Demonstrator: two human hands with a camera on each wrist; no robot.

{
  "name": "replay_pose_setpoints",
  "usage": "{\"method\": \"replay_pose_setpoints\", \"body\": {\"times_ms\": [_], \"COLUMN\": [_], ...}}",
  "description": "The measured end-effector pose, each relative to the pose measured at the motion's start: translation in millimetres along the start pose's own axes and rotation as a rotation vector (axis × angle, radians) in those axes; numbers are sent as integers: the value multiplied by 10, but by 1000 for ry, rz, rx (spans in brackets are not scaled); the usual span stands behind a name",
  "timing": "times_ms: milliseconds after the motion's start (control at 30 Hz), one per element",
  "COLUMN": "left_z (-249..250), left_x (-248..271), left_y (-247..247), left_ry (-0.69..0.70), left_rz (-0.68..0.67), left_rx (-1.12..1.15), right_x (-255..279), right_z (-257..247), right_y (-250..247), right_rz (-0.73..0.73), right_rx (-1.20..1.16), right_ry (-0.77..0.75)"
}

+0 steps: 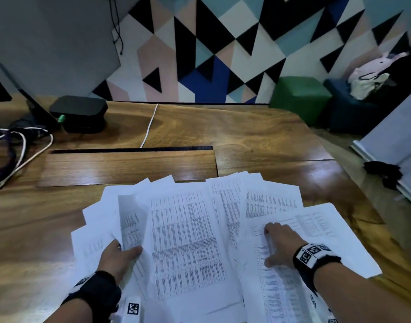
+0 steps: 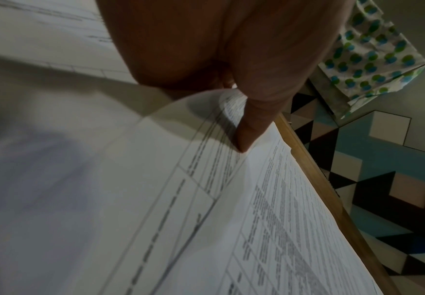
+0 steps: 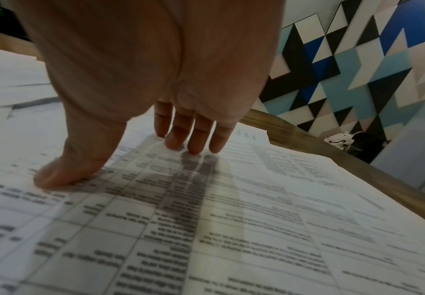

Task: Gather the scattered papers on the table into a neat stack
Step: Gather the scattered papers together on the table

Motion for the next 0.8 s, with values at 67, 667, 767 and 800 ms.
{"method": "replay_pose_setpoints", "body": {"times_ms": [67, 667, 767, 800], "left_z": [7, 66, -15, -38], "left_x": [15, 115, 53, 28], "left_y": [-9, 9, -26, -37], "left_ry": [6, 34, 21, 17], "left_rz": [18, 38, 37, 38], "left_rx": [-15, -22, -34, -40], "right_x": [1, -112, -169, -191], "right_z": [7, -42, -37, -40], "right_y": [3, 142, 105, 37], "right_rz": [-22, -152, -193, -190], "right_rx": [42, 209, 275, 303], "right_ry": [26, -81, -74, -79]}}
Point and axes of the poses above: each hand's wrist, its own x-axis away from the middle knuckle, its own y-axis out of the palm, z = x × y, the point moved 9 cm from there along -x, towards the middle knuckle, and after that the axes turned 11 degrees about y, right-handed, at the moved point
